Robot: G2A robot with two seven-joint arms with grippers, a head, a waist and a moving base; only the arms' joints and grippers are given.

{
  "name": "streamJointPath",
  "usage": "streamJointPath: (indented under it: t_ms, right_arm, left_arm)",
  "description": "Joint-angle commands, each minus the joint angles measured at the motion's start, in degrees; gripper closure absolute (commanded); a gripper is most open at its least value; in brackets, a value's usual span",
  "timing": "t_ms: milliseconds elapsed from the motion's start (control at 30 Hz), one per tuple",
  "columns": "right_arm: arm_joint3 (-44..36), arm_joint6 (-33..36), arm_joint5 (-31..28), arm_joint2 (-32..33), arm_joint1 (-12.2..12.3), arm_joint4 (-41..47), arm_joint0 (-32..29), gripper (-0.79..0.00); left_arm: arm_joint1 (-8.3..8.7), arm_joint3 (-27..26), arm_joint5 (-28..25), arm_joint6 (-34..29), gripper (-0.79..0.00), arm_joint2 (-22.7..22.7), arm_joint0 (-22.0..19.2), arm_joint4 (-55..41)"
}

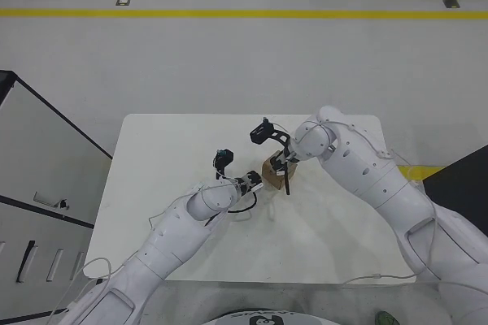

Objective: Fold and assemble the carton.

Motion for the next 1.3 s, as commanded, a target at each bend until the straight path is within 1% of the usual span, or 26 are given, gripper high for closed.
streamJointPath:
  t_ms: [0,33,167,367,467,533,633,967,1267]
  right_arm:
    - [-0.25,0.08,0.04,0.26,0.06,-0.2,-0.01,-0.228]
    - [-0.48,0.12,0.02,0.38,0.1,-0.37,-0.02,-0.289]
    - [-1.56,0.17,0.19,0.92,0.33,-1.35,-0.28,-0.311]
    - [-2.91,-0.03,0.59,1.5,0.72,-3.7,-0.95,-0.299]
    - [-3.31,-0.22,0.86,1.84,0.88,-4.72,-1.21,-0.268]
    - [-3.5,-0.37,0.95,1.95,0.93,-5.31,-1.41,-0.212]
    - [-3.58,-0.58,1.17,2.08,0.94,-5.95,-1.64,-0.16]
    - [-2.81,-0.68,1.06,2.22,0.6,-5.99,-1.85,-0.037]
    - [-1.45,-0.85,0.83,1.99,0.05,-5.6,-1.77,-0.031]
  left_arm:
    - [0.0,0.0,0.0,0.0,0.0,0.0,0.0,0.0]
    - [0.0,0.0,0.0,0.0,0.0,0.0,0.0,0.0]
    - [0.0,0.0,0.0,0.0,0.0,0.0,0.0,0.0]
    - [0.0,0.0,0.0,0.0,0.0,0.0,0.0,0.0]
    - [0.0,0.0,0.0,0.0,0.0,0.0,0.0,0.0]
    - [0.0,0.0,0.0,0.0,0.0,0.0,0.0,0.0]
    - [0.0,0.0,0.0,0.0,0.0,0.0,0.0,0.0]
    - [0.0,0.0,0.0,0.0,0.0,0.0,0.0,0.0]
    - [0.0,0.0,0.0,0.0,0.0,0.0,0.0,0.0]
